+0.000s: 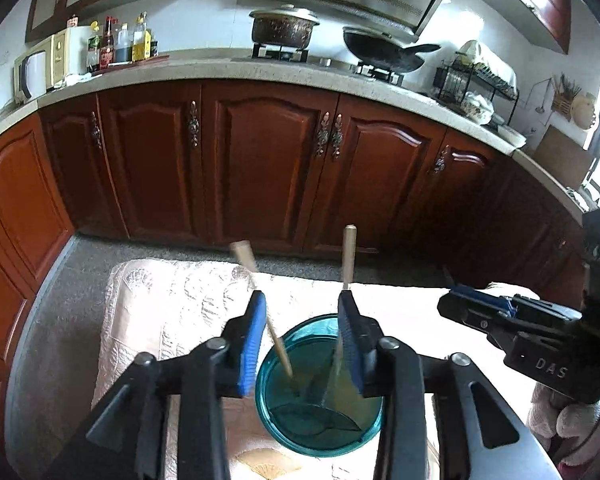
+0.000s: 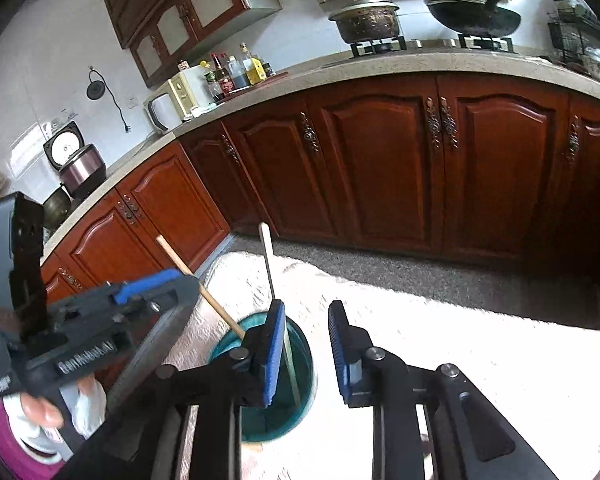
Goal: Organize utensils
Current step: 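Open both tools to drop the chopsticks into the cup, then grasp another chopstick with the right tool while the left tool grasps one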
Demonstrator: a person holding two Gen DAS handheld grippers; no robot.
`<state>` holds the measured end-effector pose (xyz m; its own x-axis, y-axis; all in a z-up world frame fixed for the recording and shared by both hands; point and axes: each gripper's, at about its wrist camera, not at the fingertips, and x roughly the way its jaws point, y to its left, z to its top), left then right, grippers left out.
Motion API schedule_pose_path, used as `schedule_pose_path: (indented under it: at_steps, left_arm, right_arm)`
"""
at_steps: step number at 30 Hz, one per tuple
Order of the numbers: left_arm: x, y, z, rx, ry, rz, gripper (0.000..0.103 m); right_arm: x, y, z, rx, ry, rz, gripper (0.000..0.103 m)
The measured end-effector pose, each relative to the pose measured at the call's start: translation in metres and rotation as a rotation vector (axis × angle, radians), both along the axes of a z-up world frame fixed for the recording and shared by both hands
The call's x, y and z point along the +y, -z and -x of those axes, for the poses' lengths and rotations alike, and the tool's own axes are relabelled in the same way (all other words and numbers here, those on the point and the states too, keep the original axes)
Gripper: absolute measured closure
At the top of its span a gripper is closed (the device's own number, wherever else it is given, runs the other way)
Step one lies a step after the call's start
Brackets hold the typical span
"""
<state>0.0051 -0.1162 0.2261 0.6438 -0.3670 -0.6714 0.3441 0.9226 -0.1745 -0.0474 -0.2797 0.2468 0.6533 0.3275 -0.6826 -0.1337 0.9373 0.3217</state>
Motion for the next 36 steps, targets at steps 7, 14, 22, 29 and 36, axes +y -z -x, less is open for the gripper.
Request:
schedule_pose_path:
  at_steps: [7, 14, 22, 29, 36]
  left_arm:
    - [-0.007, -0.01, 0.038, -0.019, 0.047, 0.016, 0.054]
    - [-0.037, 0.017, 0.077, 0.06, 0.135, 0.006, 0.054]
    - [-0.078, 0.075, 0.098, 0.19, 0.159, -0.018, 0.054]
    - [-0.107, 0.111, 0.101, 0.249, 0.146, -0.052, 0.054]
    - [-0.123, 0.132, 0.088, 0.309, 0.124, -0.066, 0.054]
  right_arm:
    - [-0.046, 0.021, 0.051, 0.085, 0.063, 0.054, 0.068]
    - [-0.093, 0.069, 0.104, 0.211, 0.153, 0.087, 0.067]
    - [-0.117, 0.124, 0.129, 0.31, 0.227, 0.034, 0.069]
    - [-0.127, 0.148, 0.117, 0.33, 0.267, 0.004, 0.072]
    - [-0.128, 0.173, 0.092, 0.356, 0.277, -0.007, 0.085]
